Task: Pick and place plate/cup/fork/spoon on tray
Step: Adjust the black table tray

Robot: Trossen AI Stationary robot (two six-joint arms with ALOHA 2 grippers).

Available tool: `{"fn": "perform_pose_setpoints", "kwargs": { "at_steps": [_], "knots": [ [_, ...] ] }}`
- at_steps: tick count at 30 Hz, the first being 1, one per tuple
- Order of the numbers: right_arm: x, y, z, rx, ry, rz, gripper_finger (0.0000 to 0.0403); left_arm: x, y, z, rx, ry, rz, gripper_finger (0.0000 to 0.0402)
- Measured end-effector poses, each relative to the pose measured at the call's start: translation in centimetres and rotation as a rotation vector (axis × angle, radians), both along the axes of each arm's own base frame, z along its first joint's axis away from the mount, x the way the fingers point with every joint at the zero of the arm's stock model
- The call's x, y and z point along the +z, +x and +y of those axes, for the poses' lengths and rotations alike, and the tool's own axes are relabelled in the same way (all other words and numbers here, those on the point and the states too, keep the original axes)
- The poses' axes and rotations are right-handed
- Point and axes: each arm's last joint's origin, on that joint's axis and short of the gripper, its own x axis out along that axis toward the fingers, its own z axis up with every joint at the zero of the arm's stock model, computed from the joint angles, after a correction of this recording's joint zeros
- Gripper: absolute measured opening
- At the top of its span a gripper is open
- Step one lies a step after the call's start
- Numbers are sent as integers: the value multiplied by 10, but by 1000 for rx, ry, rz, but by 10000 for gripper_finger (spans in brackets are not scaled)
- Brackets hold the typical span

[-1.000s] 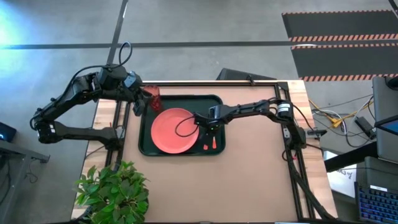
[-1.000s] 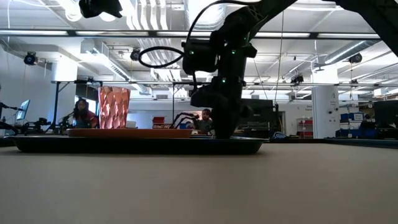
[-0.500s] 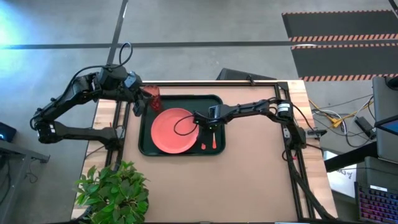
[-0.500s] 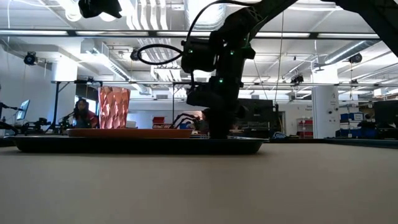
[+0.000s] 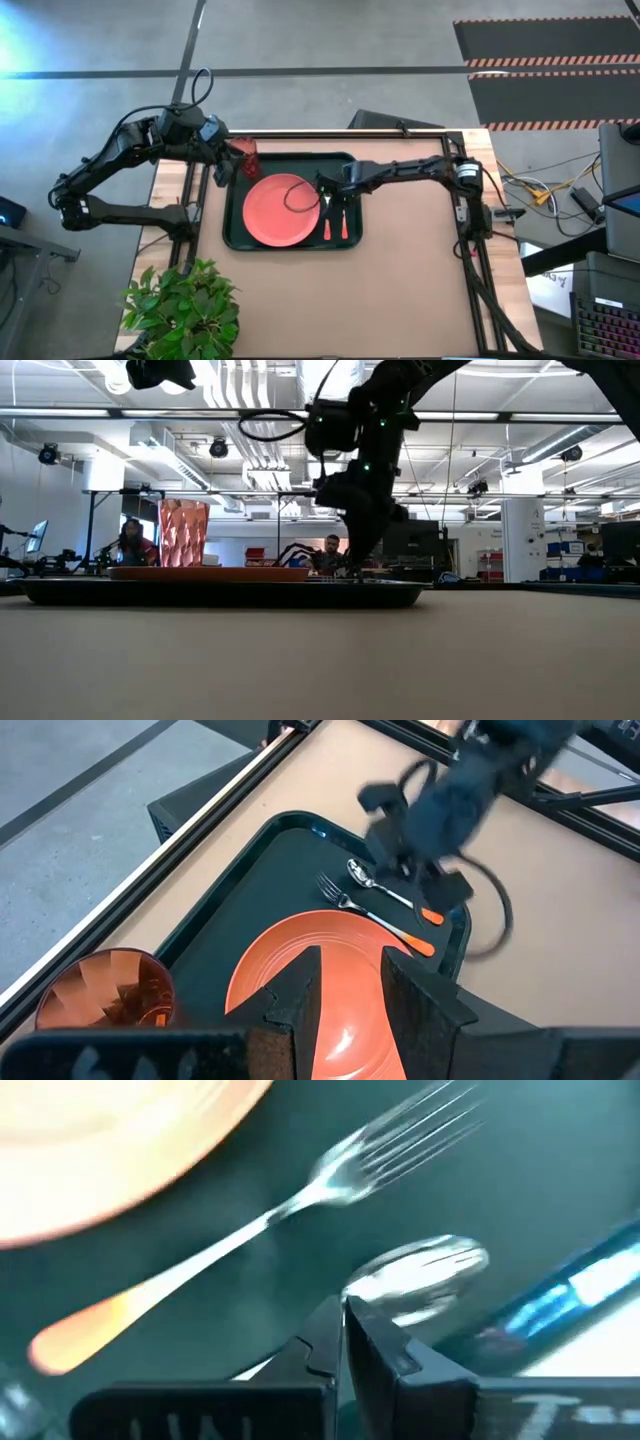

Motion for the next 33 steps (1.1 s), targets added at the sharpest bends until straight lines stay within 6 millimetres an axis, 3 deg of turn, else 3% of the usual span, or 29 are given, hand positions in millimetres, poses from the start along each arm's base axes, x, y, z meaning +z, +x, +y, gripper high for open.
{"fn": "perform_pose_setpoints", "kwargs": {
  "at_steps": [3,7,13,24,33],
  "knots": [
    [9,-9,-33,-56,-10,-28,8,0,0,0,0,-1,1,89],
    [4,-21,-77,-100,51,-62,8,-1,0,0,1,-1,2,89],
    [-8,-30,-113,-144,94,-99,8,-1,0,0,1,-2,1,89],
    [-33,-30,-116,-106,125,-46,8,0,0,0,6,-7,-2,89],
    [-51,-48,-110,-109,162,33,8,-1,0,0,6,-8,-2,89]
  ]
}}
